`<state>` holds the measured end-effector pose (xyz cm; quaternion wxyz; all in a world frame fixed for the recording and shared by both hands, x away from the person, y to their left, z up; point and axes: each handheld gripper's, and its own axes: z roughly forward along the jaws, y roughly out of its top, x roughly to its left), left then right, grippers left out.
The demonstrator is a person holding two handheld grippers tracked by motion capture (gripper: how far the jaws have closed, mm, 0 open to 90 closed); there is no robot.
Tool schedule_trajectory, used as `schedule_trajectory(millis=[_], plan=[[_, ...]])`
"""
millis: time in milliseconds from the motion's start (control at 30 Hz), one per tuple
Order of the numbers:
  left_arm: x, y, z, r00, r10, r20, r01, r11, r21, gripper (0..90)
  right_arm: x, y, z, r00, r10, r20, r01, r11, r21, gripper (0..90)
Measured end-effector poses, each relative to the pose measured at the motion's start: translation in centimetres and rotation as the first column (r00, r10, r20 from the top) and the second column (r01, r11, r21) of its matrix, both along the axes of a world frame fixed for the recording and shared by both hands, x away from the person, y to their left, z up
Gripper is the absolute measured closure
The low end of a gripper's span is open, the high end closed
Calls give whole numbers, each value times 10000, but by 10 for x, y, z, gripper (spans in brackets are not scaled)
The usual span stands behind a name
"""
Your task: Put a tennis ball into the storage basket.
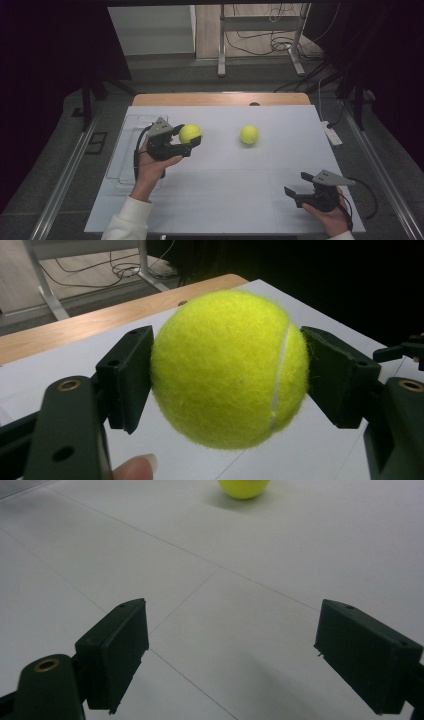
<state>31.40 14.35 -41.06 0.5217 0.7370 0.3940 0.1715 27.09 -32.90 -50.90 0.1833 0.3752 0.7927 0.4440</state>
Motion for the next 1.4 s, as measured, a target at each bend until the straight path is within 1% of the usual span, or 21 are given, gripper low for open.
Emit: schedule_trajectory(millis=[367,500,867,1033,1400], plan=[[-1,9,3,9997,245,100,-242,9995,-203,264,0,0,0,10000,6,-8,-6,10000,-5,138],[-1,14,4,9992,379,130,-374,9987,-347,264,0,0,0,10000,13,-6,-13,10000,-6,138],[-1,22,6,9974,673,269,-666,9974,-292,264,0,0,0,10000,-32,20,32,10000,3,139],[-1,27,6,9960,852,253,-842,9957,-397,264,0,0,0,10000,-11,27,11,10000,-13,139],[-1,36,8,9940,1055,279,-1039,9932,-524,264,0,0,0,10000,-6,33,6,10000,-8,139]])
